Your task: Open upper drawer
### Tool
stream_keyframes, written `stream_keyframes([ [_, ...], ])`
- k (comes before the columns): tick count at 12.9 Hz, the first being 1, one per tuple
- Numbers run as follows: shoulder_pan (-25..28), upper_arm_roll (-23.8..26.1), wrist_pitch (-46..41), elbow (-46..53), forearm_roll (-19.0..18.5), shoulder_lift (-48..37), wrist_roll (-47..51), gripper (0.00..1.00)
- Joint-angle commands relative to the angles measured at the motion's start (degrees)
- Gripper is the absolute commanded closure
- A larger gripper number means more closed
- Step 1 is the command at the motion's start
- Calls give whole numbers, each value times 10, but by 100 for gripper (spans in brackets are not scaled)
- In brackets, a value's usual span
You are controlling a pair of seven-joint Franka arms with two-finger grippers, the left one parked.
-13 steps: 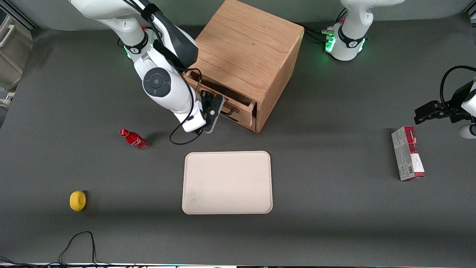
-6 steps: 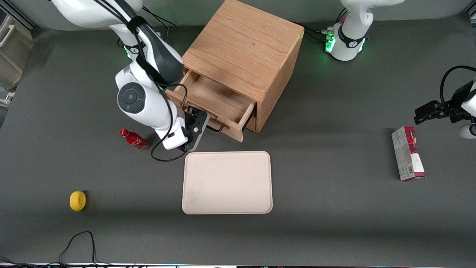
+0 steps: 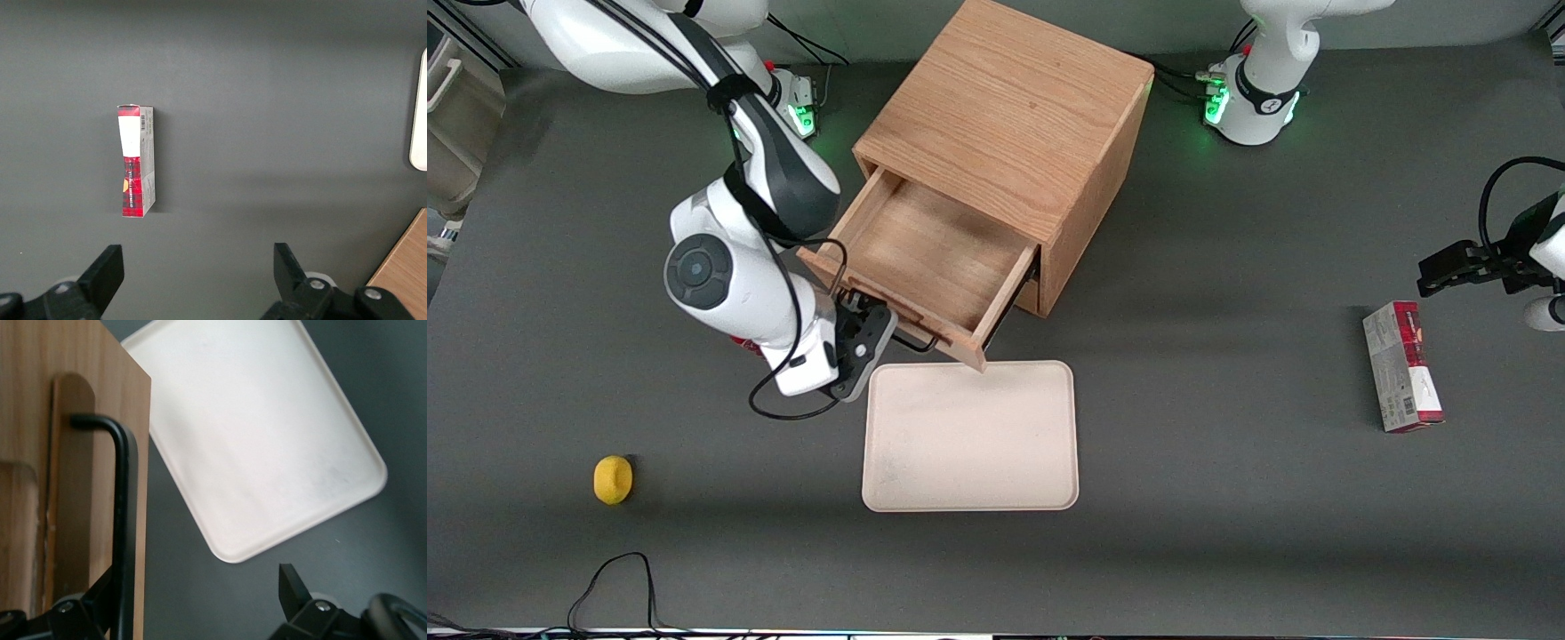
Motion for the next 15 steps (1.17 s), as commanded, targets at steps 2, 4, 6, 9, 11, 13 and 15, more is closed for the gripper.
stream_keyframes([
  [2, -1, -23, -38, 49, -26, 12, -13, 0],
  [4, -1, -34, -39, 59, -41, 9, -8, 0],
  [6, -1, -43, -54, 84, -79, 0, -7, 0],
  [9, -3, -62, -124, 170, -76, -1, 30, 0],
  [11, -8, -75, -177, 173, -50, -26, 128, 0],
  [13, -4, -120, -249, 153, -8, -71, 246, 0],
  [15, -5, -149, -258, 70, -7, -145, 328, 0],
])
